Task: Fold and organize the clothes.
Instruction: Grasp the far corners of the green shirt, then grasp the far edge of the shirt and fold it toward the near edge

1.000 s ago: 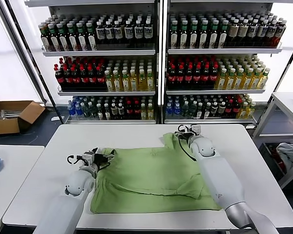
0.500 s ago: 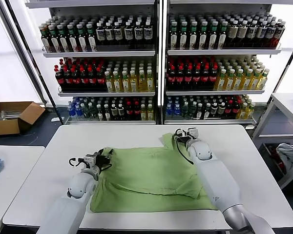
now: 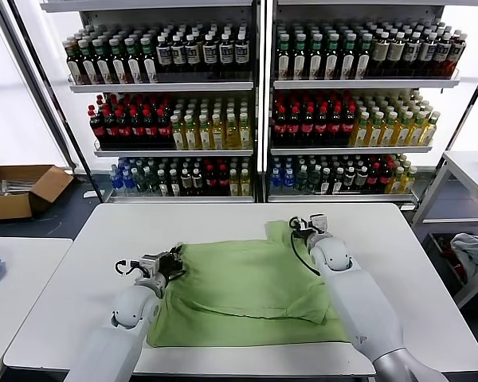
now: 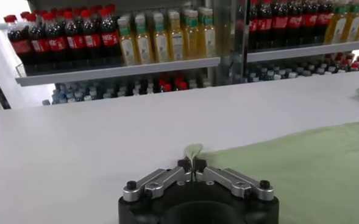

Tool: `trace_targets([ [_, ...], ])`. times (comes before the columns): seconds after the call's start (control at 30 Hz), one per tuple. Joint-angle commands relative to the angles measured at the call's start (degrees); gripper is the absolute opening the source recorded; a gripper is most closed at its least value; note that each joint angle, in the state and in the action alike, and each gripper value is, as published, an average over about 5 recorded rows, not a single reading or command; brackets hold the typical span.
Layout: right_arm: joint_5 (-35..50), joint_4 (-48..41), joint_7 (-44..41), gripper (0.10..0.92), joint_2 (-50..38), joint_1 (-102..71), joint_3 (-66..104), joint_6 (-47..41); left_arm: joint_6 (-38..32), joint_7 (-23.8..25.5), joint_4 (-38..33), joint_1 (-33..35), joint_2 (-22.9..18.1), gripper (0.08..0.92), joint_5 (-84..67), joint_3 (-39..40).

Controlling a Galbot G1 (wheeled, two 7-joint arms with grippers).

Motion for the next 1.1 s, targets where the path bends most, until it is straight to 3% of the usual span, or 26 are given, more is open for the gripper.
trace_targets([
  [0.03, 0.6, 7.74, -0.01, 0.107, -0.24, -3.11, 2.59, 2.25, -7.33, -0.54, -2.54, 0.19, -0.16, 0.089, 0.92, -0.92],
  [0.37, 2.94, 20.4, 3.16, 0.106, -1.06, -8.07, 4.91, 4.04, -9.9, -0.83, -9.51, 4.09, 0.42, 0.089, 1.24, -2.71],
  [0.73, 3.78, 37.45, 8.2, 0.106, -3.93, -22.75, 10.06, 3.23, -9.69, -0.37, -19.7, 15.06, 0.72, 0.089, 3.4, -6.57],
  [1.1, 3.4, 51.65, 11.55, 0.106, -4.63, -41.89, 17.71, 1.16, -10.25, 0.39, -24.55, 24.56, -0.66, 0.089, 6.76, -9.19],
])
